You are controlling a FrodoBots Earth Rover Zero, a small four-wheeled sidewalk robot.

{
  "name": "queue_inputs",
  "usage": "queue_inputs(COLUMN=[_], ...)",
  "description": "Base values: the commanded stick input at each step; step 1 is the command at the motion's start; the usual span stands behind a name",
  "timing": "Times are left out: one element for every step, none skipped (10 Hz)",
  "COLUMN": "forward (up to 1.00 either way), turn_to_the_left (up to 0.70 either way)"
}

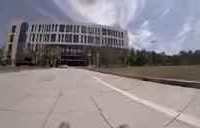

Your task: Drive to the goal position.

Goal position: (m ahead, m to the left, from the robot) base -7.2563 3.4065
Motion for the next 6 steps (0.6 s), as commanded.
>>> queue_inputs(forward=[0.7,0.7,0.7,0.7,0.7,0.7], turn_to_the_left=[0.0,0.0,0.0,0.0,0.0,0.0])
